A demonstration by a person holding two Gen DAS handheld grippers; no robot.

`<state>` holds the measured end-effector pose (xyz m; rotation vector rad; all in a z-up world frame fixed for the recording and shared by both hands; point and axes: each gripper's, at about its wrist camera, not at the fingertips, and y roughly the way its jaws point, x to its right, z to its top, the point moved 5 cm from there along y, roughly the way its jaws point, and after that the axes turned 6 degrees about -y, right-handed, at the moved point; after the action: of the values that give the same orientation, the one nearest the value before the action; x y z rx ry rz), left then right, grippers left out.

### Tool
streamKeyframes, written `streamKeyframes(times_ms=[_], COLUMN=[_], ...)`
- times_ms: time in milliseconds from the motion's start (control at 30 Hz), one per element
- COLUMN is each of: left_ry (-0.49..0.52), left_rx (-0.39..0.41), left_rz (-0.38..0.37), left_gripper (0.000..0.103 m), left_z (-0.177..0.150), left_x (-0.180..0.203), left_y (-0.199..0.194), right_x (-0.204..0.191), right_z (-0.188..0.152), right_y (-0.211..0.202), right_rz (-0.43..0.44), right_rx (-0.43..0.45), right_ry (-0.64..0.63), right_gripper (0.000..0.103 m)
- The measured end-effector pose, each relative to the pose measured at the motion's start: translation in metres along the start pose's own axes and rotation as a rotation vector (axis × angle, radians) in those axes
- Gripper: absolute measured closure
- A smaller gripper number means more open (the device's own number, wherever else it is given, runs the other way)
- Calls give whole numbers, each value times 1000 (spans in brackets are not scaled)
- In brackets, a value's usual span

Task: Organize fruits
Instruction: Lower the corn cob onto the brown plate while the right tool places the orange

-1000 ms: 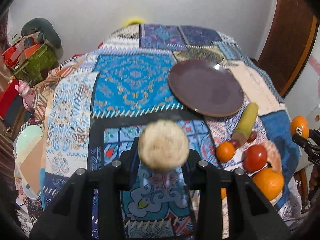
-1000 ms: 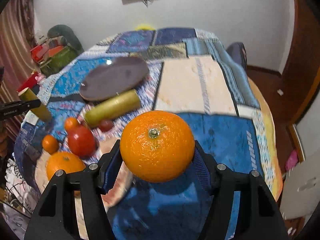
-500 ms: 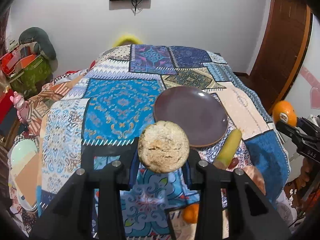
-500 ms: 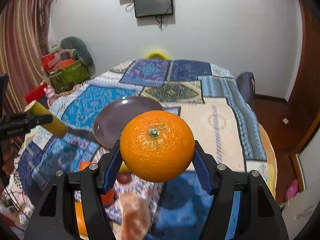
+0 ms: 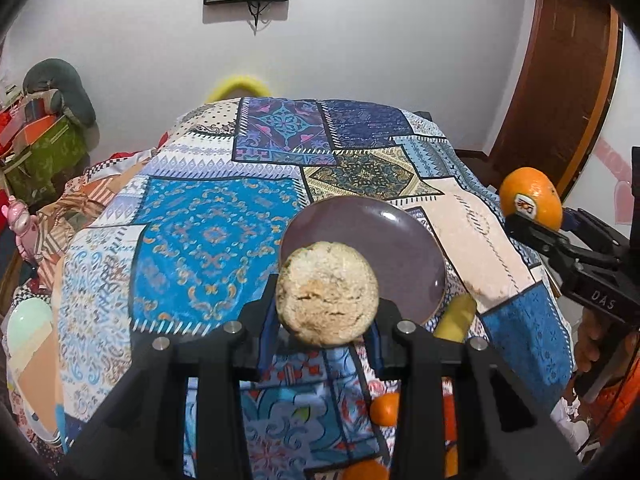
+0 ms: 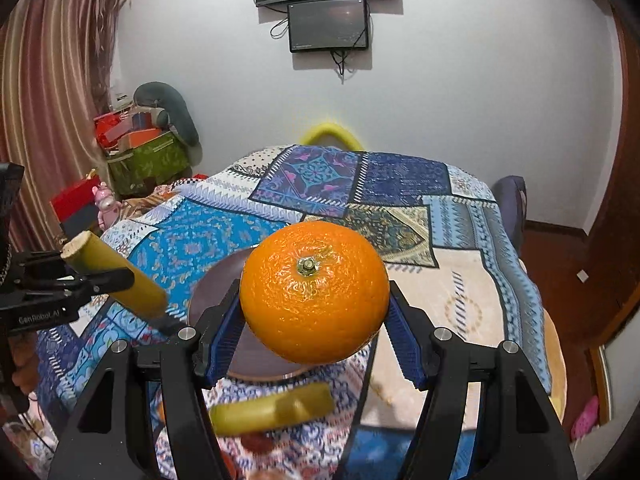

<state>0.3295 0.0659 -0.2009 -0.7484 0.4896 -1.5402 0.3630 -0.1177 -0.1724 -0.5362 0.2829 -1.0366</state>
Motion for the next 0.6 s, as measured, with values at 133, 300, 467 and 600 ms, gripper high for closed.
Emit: streamKeyframes(times_ms=[133,300,467,600], left_ry=[4,17,11,7], left_rx=[-5,-32,-80,-117], left_rz=[-11,-34,-67,-92], left_gripper=[67,67,67,67], left_z=[9,14,14,12], left_x=[4,12,16,18], left_y=[17,41,66,85], right_x=[-2,-3,-1,1], right_z=[9,16,14,7], right_y=[18,42,71,93], right_rz=[16,23,18,23], right_rx=[-6,-17,-52,-93], right_ry=[-12,-33,-52,-58], right_gripper=[40,40,40,40])
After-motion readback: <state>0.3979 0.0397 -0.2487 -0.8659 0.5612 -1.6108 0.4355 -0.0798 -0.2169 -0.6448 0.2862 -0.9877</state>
